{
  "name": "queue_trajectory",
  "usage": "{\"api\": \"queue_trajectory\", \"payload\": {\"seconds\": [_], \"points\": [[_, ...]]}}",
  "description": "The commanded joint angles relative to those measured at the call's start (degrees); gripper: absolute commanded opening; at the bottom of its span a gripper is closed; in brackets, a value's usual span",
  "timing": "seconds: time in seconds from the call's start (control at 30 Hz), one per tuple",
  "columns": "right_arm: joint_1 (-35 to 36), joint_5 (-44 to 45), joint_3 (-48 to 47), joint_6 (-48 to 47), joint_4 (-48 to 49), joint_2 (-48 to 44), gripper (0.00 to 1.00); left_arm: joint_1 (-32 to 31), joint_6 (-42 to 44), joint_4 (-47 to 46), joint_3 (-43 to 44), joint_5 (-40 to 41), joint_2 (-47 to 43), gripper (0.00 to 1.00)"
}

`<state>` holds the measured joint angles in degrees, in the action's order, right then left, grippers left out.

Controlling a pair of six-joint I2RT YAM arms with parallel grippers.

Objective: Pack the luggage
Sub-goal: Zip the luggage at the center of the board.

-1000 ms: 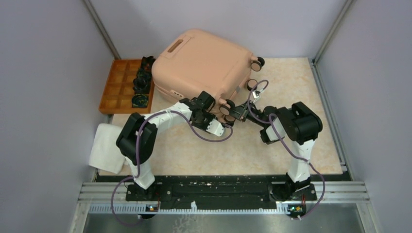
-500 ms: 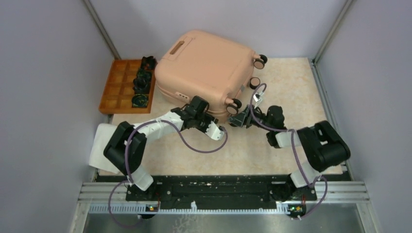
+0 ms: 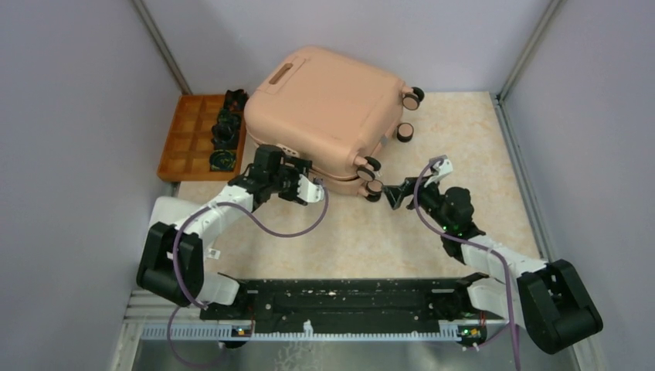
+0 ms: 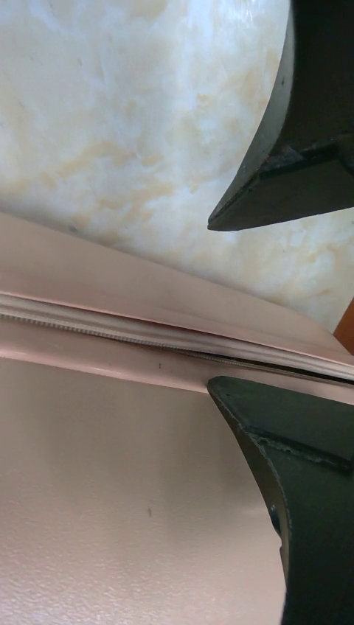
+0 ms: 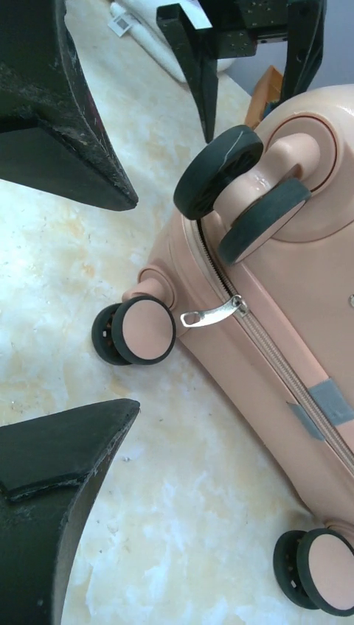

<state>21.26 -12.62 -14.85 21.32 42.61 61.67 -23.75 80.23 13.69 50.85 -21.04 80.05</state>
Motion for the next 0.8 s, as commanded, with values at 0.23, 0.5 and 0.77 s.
{"api": "queue_trajectory", "payload": {"seconds": [0.23,0.5,0.77], "points": [[0.5,1.5,-3.0,-4.3,0.6,-1.8,0.99,6.2,4.9,-52.3,-4.0,0.9,1.4,0.83],[0.5,2.5,-2.4,-4.4,0.8,-1.3,0.99,8.0,3.1,-37.9,-5.4,-9.9,-13.0,0.82],[0.5,0.2,-1.2,-1.3,6.3,1.0,0.99,9.0,0.5,-37.1,0.7,-3.4,-12.6,0.84]]}}
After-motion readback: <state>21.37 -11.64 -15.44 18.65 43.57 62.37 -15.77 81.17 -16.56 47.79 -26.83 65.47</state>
